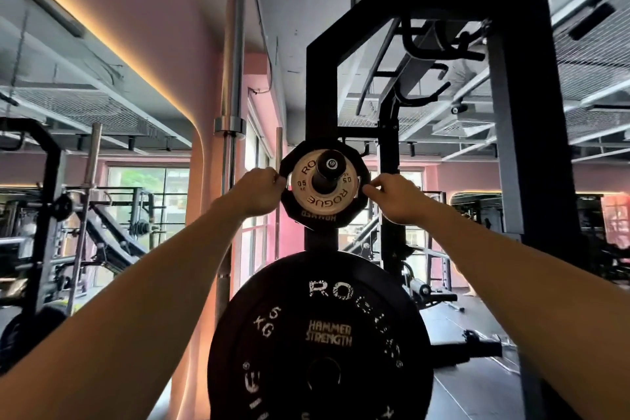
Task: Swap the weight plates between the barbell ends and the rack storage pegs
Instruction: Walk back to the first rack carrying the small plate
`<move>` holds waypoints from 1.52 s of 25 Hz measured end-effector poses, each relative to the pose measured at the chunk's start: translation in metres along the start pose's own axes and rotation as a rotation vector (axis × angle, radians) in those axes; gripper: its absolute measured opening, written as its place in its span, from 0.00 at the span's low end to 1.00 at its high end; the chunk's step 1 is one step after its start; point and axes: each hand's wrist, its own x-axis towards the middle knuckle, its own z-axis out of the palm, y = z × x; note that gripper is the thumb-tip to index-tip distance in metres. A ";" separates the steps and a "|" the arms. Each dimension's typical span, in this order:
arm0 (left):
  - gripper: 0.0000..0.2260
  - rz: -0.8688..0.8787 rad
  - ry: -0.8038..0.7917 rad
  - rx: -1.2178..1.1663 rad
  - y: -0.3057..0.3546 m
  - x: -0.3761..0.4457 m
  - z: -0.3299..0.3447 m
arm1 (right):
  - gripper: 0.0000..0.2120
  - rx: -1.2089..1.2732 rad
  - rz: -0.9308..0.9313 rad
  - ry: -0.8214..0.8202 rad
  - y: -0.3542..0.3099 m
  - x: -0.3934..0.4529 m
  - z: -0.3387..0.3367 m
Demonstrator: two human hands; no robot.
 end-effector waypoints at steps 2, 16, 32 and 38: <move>0.19 0.003 -0.039 -0.010 -0.004 0.020 0.014 | 0.21 0.024 -0.011 -0.006 0.001 0.018 0.013; 0.10 -0.105 0.034 -0.448 -0.006 0.049 0.033 | 0.12 0.598 0.188 -0.020 0.000 0.043 0.038; 0.05 -0.177 0.019 -0.604 0.097 -0.111 -0.080 | 0.10 0.841 0.091 -0.091 -0.040 -0.111 -0.083; 0.09 -0.223 -0.026 -0.640 0.159 -0.174 -0.102 | 0.11 0.853 0.142 -0.102 -0.033 -0.186 -0.132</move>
